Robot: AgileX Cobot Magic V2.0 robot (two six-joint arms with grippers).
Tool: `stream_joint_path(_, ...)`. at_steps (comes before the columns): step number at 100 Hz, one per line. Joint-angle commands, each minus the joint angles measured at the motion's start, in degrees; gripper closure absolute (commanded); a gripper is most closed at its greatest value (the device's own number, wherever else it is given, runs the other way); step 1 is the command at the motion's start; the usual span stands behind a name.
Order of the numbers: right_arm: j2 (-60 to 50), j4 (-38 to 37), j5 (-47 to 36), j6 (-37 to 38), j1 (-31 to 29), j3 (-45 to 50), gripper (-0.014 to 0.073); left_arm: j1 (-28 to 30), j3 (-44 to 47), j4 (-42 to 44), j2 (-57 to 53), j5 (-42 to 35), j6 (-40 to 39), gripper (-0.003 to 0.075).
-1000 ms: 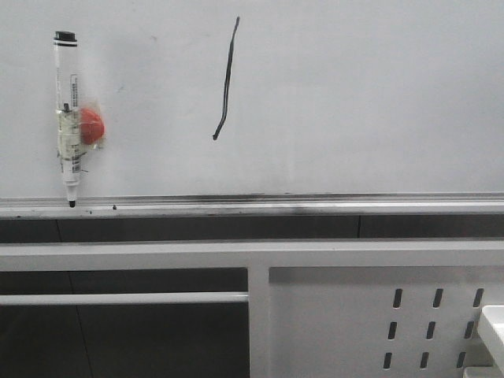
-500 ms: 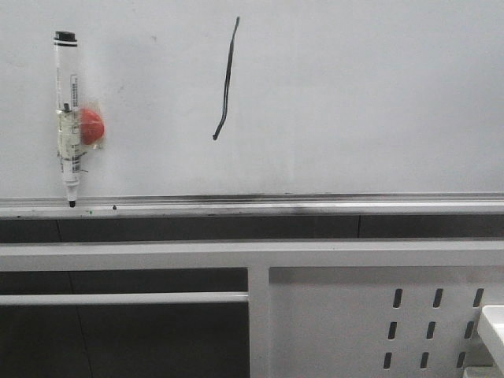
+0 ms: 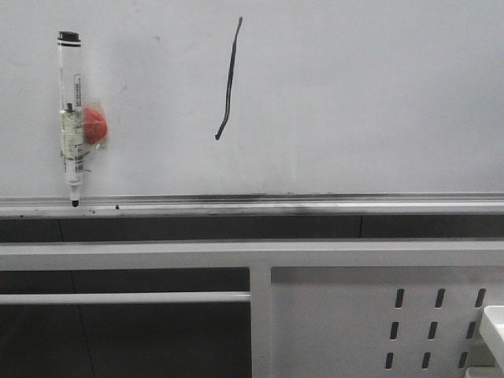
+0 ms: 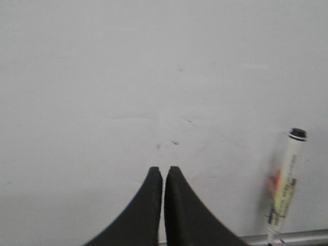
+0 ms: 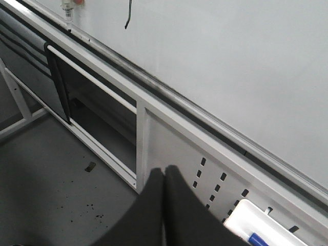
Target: Write number 1 on whiteboard
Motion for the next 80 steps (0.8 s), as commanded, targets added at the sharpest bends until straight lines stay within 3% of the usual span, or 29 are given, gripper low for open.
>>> stream_joint_path(1, 0.8, -1.4, -3.4, -0.5, -0.1, -1.3, 0.0664, 4.6, -1.5, -2.9, -1.1, -3.6, 2.6, 0.074)
stream_joint_path(22, 0.8, -1.4, -3.4, -0.5, -0.1, -1.3, 0.0664, 13.5, 0.7, -6.1, -1.7, -3.5, 2.2, 0.074)
stream_joint_path(36, 0.8, -1.4, -3.4, -0.5, -0.1, -1.3, 0.0664, 15.7, 3.1, -8.3, -2.5, -3.6, 2.2, 0.074)
stream_joint_path(54, 0.8, -1.5, -3.4, -0.5, -0.1, -1.3, 0.0664, 14.3, 6.2, -12.6, -3.8, -2.4, 4.3, 0.074)
stream_joint_path(70, 0.8, -1.5, -3.4, -0.5, -0.1, -1.3, 0.0664, 9.5, 7.0, -19.8, -3.8, -1.3, 16.8, 0.074)
stream_joint_path(80, 0.8, -1.5, -3.4, -0.5, -0.1, -1.3, 0.0664, 6.7, 7.3, -20.2, -3.8, 0.3, 18.7, 0.074)
